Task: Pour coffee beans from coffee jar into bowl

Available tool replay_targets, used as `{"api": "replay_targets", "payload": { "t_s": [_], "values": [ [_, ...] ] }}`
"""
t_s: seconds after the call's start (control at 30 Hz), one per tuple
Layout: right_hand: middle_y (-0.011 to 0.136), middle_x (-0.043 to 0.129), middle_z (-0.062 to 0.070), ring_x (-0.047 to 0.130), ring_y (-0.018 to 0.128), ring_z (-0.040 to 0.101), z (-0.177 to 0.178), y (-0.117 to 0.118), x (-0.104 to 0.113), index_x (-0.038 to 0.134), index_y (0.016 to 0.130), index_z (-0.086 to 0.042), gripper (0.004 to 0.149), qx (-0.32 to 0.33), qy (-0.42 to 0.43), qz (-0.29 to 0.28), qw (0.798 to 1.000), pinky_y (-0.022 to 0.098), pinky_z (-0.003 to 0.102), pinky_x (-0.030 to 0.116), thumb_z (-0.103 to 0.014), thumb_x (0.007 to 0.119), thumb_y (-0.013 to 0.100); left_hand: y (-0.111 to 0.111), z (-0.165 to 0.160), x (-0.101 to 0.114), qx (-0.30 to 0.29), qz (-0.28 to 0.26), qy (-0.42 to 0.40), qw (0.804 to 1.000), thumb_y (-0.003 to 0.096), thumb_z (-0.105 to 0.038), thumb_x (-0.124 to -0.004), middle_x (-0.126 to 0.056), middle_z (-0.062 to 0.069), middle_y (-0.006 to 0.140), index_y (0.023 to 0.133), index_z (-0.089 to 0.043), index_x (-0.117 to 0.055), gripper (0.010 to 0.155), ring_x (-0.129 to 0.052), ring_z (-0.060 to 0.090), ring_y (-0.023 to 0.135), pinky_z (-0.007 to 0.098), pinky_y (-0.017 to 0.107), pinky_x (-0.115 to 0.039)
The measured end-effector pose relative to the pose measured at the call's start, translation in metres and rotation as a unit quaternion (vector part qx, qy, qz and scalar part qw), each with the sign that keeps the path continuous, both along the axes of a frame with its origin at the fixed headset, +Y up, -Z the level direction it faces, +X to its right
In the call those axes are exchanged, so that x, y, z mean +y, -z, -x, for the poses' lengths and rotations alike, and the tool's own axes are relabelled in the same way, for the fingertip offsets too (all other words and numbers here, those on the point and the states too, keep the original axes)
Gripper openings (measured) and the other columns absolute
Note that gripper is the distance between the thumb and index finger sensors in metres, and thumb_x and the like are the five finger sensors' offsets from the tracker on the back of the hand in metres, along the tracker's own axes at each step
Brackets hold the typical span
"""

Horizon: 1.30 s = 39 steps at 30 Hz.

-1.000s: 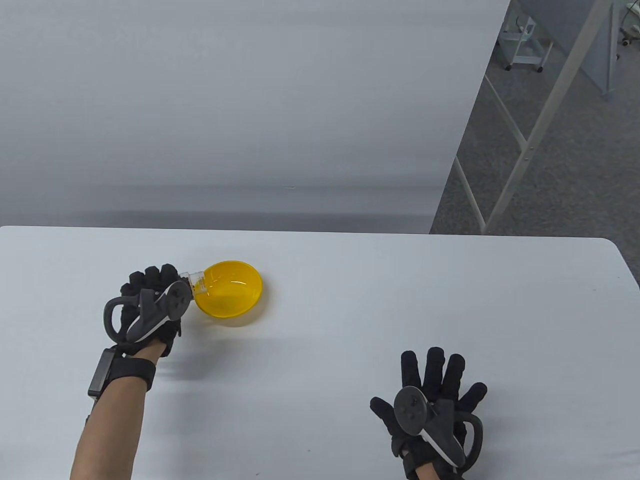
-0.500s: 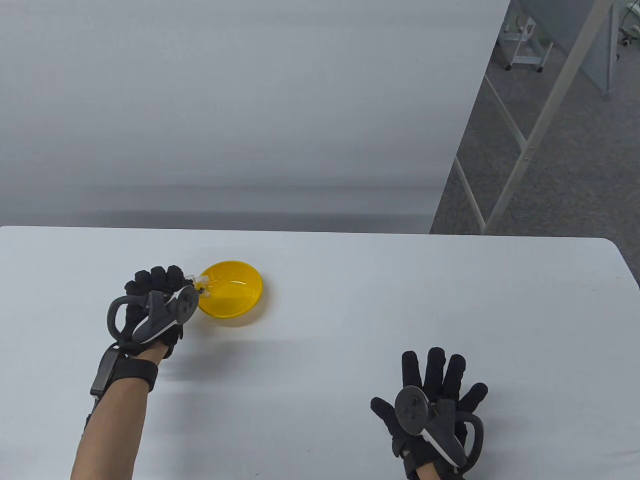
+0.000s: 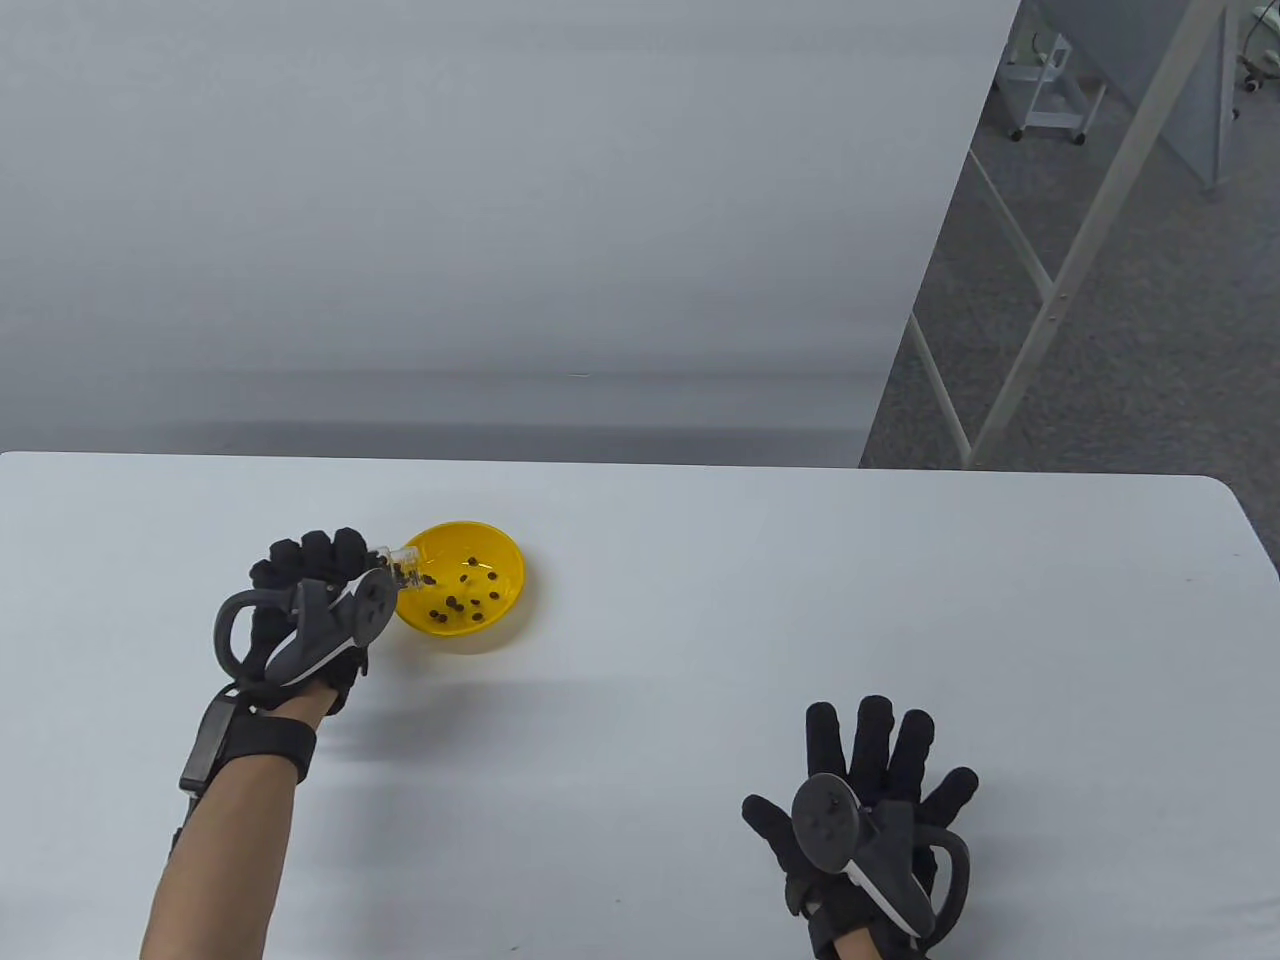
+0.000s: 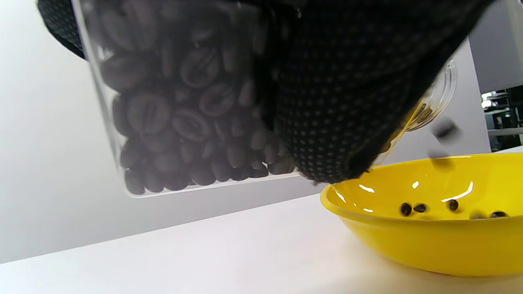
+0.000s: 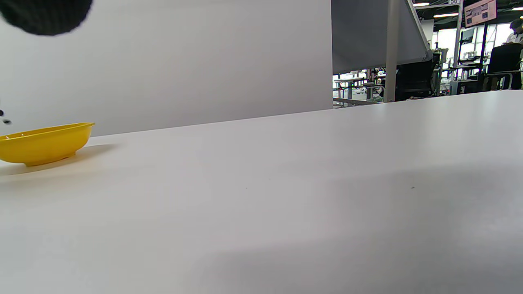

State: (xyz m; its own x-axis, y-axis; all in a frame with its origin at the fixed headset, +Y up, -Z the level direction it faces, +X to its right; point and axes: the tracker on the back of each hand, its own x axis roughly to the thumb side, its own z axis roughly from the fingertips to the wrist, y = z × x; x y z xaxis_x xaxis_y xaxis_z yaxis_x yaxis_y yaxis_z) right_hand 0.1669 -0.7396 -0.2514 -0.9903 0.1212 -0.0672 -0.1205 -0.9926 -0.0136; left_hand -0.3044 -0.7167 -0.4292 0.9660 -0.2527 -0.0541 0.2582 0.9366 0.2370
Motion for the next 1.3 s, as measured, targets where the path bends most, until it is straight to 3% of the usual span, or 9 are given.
{"api": "replay_targets", "payload": {
  "t_s": [0.23, 0.77, 1.13, 1.3],
  "values": [
    [0.103, -0.016, 0.019, -0.012, 0.093, 0.055, -0.001, -0.001, 0.0, -0.001, 0.098, -0.033, 0.1, -0.001, 0.001, 0.0, 1.0, 0.047, 0.083, -0.004, -0.081, 0.06, 0.035, -0.001, 0.006, 0.0, 0.021, 0.0, -0.089, 0.996, 0.0229, -0.038, -0.107, -0.069, 0.019, 0.096, 0.099, -0.014, -0.06, 0.092, -0.076, 0.05, 0.086, 0.067, 0.06, -0.063],
    [0.103, -0.016, 0.019, -0.011, 0.093, 0.055, -0.003, -0.002, 0.0, -0.002, 0.097, -0.033, 0.1, -0.002, 0.002, -0.001, 1.0, 0.047, 0.083, -0.004, -0.081, 0.06, 0.035, -0.004, 0.023, -0.006, 0.052, -0.002, -0.237, 0.97, 0.0233, -0.044, -0.105, -0.074, 0.018, 0.094, 0.098, -0.012, -0.06, 0.092, -0.083, 0.052, 0.085, 0.065, 0.057, -0.072],
    [0.102, -0.017, 0.019, -0.012, 0.093, 0.055, -0.001, -0.001, 0.001, -0.003, 0.097, -0.033, 0.1, 0.0, 0.0, 0.001, 1.0, 0.047, 0.083, -0.004, -0.081, 0.06, 0.035, -0.005, 0.041, -0.016, 0.073, -0.003, -0.338, 0.938, 0.0217, -0.046, -0.104, -0.074, 0.018, 0.093, 0.097, -0.011, -0.058, 0.095, -0.086, 0.056, 0.082, 0.065, 0.052, -0.078],
    [0.102, -0.016, 0.019, -0.011, 0.093, 0.055, 0.0, -0.002, -0.001, -0.003, 0.097, -0.033, 0.1, 0.002, -0.002, 0.004, 1.0, 0.047, 0.083, -0.003, -0.081, 0.06, 0.035, -0.007, 0.049, -0.026, 0.085, -0.001, -0.401, 0.912, 0.0214, -0.045, -0.104, -0.073, 0.018, 0.093, 0.096, -0.01, -0.058, 0.094, -0.085, 0.06, 0.08, 0.066, 0.049, -0.081]
  ]
}}
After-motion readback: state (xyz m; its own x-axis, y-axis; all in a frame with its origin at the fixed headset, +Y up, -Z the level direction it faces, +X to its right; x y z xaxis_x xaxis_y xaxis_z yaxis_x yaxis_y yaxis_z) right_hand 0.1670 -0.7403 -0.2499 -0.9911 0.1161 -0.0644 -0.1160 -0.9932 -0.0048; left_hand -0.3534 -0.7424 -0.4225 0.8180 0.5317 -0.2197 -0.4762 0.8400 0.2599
